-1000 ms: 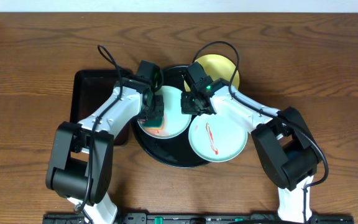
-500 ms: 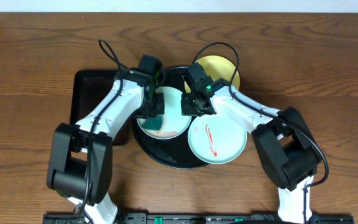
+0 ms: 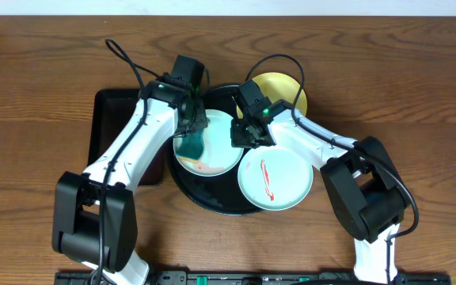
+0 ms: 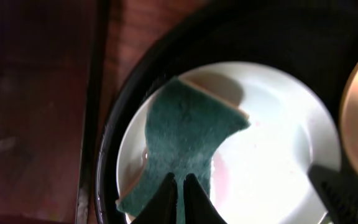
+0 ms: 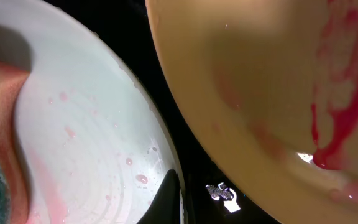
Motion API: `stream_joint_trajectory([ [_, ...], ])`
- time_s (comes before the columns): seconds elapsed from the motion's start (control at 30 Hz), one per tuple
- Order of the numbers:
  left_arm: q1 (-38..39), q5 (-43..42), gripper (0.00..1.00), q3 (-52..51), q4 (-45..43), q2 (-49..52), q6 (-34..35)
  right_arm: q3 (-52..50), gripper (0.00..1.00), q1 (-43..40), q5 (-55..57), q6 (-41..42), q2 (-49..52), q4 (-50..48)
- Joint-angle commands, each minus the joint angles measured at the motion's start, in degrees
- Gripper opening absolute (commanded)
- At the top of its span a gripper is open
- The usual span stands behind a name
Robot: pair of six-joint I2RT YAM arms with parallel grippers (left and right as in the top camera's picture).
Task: Clean dirty plates on tray and stack at the side
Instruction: 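Scrub upper-left pale green plate with sponge while right gripper holds it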
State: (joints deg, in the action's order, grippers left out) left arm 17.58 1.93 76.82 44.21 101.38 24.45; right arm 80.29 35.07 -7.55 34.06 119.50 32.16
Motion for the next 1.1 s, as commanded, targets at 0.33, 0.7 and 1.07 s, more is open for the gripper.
stream_joint_trajectory([
  [0.33, -0.1, 1.5, 0.63, -1.0, 3.0, 2.0, -13.6, -2.5, 0.01, 1.9, -0.9, -0.8, 2.5, 1.5],
  [0.7, -0.1, -4.3, 0.65, -1.6, 1.3, 9.4, -18.7, -2.5, 0.01, 2.0, -0.9, -0.9, 2.5, 1.5],
  [1.07, -0.3, -5.4, 0.08, -1.4, -0.3, 11.9, -16.4, -2.5, 0.01, 2.0, -0.6, -0.9, 2.5, 1.4],
])
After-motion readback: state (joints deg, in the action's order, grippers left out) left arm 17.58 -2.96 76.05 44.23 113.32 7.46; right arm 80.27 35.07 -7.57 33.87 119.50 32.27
